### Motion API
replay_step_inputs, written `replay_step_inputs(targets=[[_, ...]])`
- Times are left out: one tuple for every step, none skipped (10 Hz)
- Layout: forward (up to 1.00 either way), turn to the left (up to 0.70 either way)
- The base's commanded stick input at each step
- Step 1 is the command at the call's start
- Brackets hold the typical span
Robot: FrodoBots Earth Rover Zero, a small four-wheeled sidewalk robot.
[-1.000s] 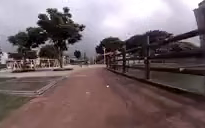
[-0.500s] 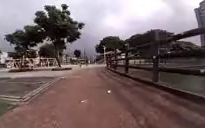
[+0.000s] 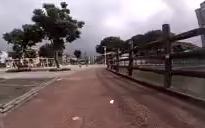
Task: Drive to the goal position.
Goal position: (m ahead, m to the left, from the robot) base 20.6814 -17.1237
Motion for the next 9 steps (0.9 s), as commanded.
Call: replay_step_inputs(targets=[[1.00,0.00],[1.00,0.00],[1.00,0.00],[1.00,0.00],[1.00,0.20],[1.00,0.30],[1.00,0.00],[1.00,0.00],[1.00,0.00]])
